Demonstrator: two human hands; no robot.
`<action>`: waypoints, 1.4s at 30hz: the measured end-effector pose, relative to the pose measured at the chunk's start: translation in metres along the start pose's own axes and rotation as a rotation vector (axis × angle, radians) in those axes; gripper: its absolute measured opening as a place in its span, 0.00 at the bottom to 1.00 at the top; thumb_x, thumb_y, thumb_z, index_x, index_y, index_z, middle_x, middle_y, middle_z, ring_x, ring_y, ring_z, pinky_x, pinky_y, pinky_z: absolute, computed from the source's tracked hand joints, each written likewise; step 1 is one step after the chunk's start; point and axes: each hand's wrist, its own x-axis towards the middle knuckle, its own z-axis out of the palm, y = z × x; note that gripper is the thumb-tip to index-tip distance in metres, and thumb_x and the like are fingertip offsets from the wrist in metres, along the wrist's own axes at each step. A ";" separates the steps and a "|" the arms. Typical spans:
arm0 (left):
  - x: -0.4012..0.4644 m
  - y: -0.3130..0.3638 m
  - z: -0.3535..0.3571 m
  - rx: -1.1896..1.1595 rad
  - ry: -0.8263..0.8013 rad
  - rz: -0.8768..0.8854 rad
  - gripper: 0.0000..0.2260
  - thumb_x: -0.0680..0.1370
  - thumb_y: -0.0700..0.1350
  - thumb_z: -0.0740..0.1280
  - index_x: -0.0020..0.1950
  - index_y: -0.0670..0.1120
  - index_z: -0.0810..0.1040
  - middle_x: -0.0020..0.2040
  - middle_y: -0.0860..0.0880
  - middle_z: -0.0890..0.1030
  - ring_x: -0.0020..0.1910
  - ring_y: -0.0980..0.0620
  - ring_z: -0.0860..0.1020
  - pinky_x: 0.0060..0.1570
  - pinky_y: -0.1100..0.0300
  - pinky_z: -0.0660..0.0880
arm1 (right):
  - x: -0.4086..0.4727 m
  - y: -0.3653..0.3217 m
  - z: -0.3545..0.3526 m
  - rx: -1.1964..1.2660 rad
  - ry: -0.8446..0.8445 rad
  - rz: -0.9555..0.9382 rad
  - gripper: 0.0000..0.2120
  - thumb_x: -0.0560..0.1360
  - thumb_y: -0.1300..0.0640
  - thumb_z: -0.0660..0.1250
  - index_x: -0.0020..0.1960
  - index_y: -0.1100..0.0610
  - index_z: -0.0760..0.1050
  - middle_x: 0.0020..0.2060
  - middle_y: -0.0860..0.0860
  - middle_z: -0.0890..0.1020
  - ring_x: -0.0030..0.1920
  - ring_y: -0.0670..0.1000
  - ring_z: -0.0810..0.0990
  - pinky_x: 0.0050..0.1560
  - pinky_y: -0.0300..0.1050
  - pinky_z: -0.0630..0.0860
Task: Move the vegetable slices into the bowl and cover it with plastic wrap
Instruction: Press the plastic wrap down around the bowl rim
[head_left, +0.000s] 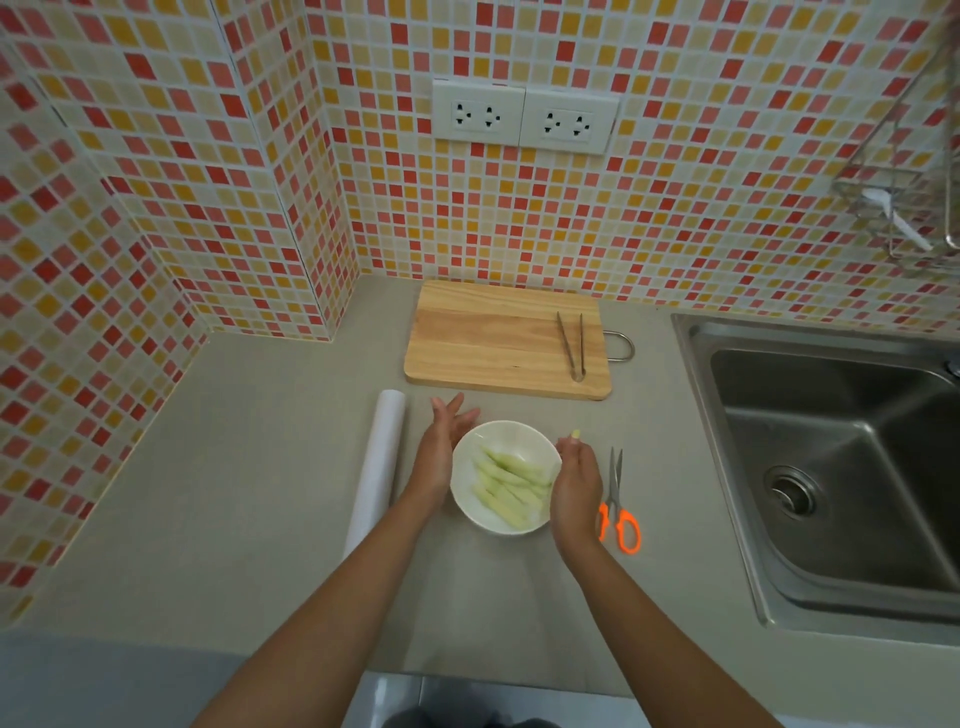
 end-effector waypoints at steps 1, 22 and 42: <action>0.000 0.001 0.000 -0.018 0.085 0.012 0.27 0.81 0.62 0.50 0.69 0.46 0.71 0.58 0.49 0.80 0.59 0.50 0.77 0.63 0.53 0.71 | 0.002 -0.003 0.002 0.016 -0.007 0.014 0.14 0.81 0.50 0.56 0.44 0.56 0.75 0.41 0.51 0.79 0.46 0.51 0.76 0.51 0.49 0.72; -0.003 0.002 0.003 0.411 0.050 -0.148 0.15 0.82 0.51 0.55 0.53 0.40 0.73 0.52 0.44 0.77 0.49 0.48 0.75 0.45 0.56 0.69 | 0.002 -0.003 -0.007 0.040 -0.120 0.077 0.19 0.81 0.47 0.55 0.49 0.56 0.82 0.44 0.52 0.84 0.48 0.52 0.81 0.52 0.49 0.76; 0.000 -0.007 0.003 0.551 0.145 0.001 0.15 0.82 0.52 0.55 0.40 0.45 0.67 0.37 0.50 0.72 0.39 0.50 0.71 0.42 0.55 0.66 | -0.001 0.001 -0.011 -0.053 -0.177 -0.063 0.17 0.82 0.54 0.57 0.46 0.61 0.80 0.38 0.52 0.81 0.40 0.46 0.77 0.42 0.39 0.73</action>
